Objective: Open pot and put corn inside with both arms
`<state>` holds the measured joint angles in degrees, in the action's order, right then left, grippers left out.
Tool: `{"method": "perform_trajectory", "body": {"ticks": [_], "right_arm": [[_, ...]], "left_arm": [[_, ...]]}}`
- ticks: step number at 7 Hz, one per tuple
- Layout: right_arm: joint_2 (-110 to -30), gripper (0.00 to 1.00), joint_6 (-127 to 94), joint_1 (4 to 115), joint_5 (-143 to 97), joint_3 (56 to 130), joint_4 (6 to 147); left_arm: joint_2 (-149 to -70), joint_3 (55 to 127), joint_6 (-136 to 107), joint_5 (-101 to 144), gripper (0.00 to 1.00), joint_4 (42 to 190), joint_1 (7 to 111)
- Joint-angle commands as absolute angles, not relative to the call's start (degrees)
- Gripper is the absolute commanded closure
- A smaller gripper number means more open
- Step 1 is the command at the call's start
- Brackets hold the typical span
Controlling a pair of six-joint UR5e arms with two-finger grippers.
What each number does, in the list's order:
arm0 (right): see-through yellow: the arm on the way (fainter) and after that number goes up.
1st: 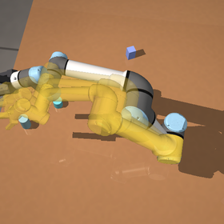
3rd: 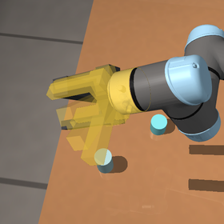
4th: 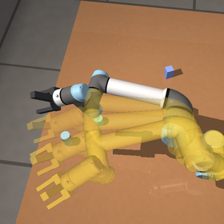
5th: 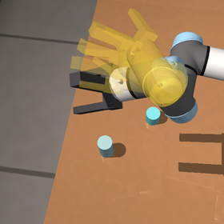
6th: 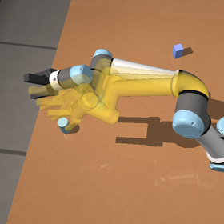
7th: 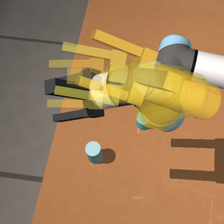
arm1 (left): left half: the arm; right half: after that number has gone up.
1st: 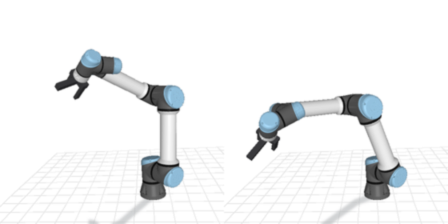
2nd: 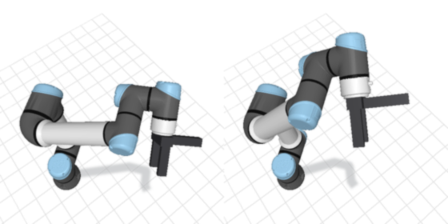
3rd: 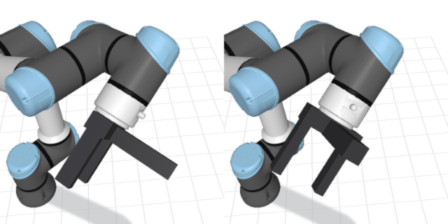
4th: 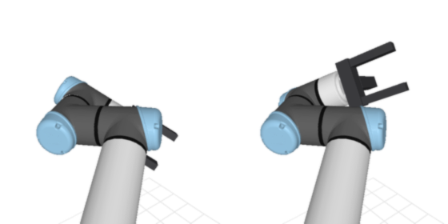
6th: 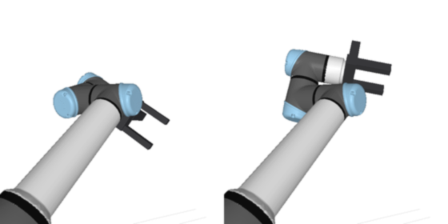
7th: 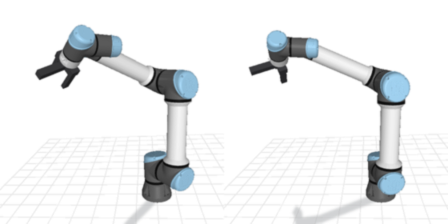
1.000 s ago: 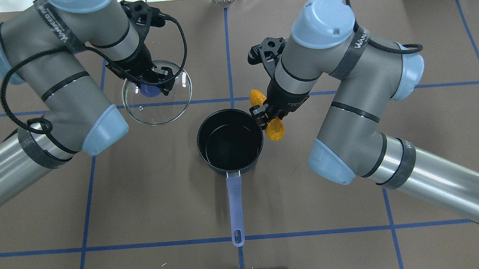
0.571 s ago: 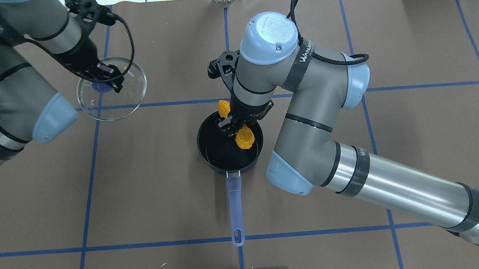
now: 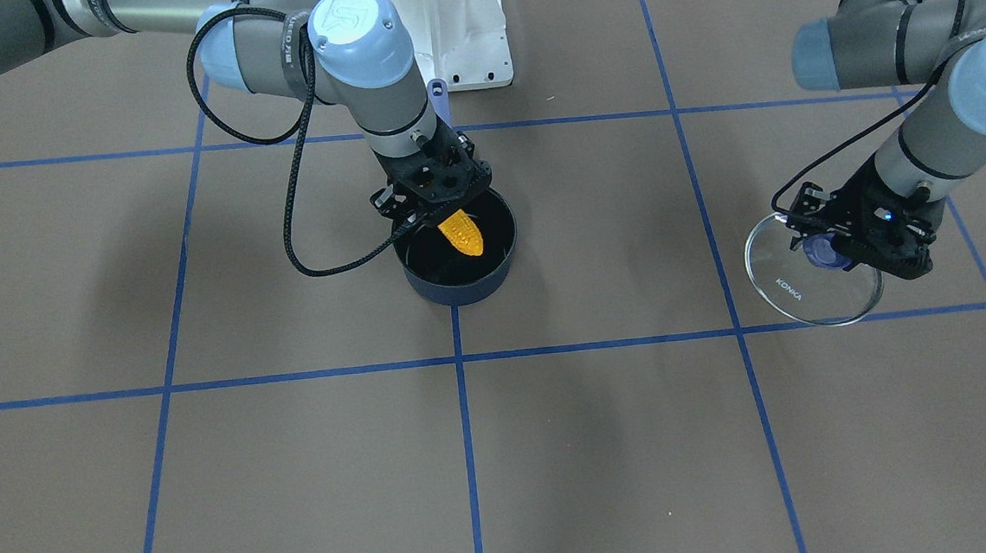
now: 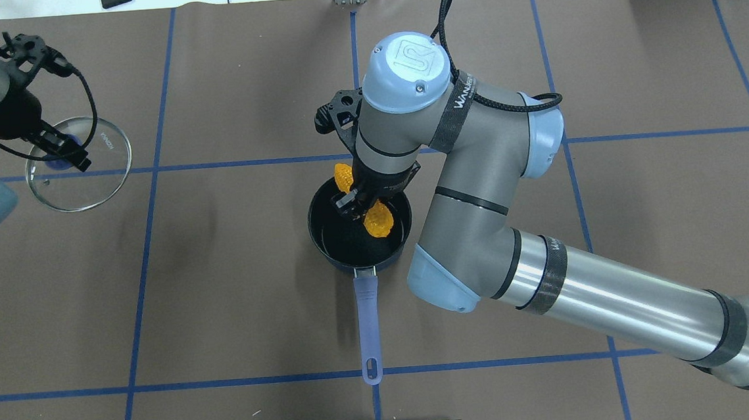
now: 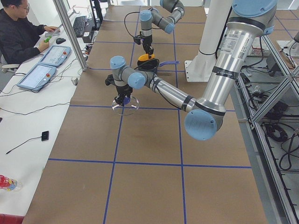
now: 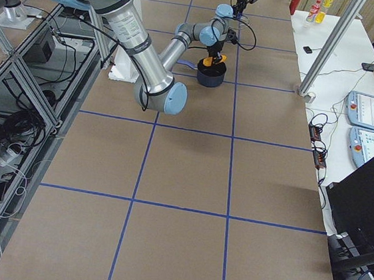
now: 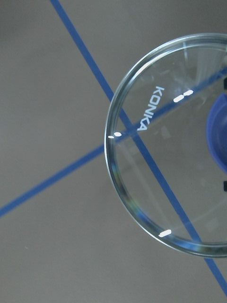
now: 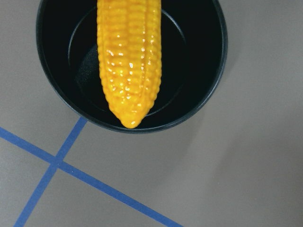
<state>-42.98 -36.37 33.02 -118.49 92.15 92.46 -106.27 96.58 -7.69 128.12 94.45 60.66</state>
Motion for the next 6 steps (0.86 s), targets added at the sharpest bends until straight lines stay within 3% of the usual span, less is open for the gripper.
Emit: {"method": "perform_trajectory", "body": {"ticks": [1,6], "right_arm": [[-42.98,0.00,-36.39,33.05,-118.48,92.37,92.46],[-43.07,0.00,-36.21,38.13,-118.92,96.15,92.37]], "left_arm": [[-101.00,91.79,-7.12,128.14,0.53,104.81,61.08],[-97.39,89.92,-7.21,129.62,0.51,107.05,61.00]]}}
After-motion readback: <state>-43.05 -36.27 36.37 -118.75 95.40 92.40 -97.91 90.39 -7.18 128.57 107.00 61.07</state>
